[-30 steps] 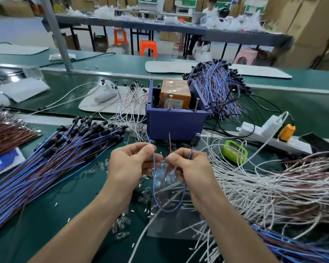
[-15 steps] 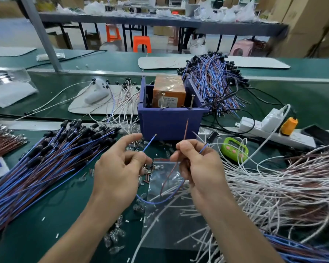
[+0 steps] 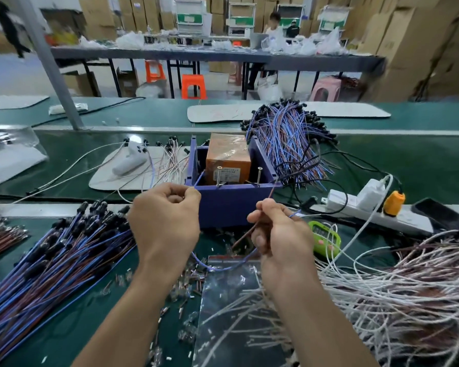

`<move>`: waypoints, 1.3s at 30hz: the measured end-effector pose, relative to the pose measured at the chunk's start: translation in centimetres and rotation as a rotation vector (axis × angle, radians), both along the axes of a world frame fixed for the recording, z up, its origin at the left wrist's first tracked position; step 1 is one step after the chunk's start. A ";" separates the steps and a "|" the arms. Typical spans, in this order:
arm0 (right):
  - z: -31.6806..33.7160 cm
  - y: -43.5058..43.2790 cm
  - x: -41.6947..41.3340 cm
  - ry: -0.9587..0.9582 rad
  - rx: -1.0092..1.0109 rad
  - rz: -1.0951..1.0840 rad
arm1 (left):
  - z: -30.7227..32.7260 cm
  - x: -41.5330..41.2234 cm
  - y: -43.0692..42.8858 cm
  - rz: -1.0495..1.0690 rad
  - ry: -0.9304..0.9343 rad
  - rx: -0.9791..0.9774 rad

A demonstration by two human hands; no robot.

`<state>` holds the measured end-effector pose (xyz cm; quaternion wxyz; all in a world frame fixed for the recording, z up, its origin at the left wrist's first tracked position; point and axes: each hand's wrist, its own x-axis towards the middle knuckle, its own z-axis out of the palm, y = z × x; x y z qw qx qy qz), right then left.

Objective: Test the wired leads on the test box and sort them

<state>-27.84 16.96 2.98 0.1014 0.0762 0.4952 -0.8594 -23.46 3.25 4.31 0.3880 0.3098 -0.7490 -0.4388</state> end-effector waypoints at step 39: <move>-0.9 -0.2 -0.1 -0.025 0.076 0.013 | -0.9 -0.9 1.6 -0.067 0.058 0.044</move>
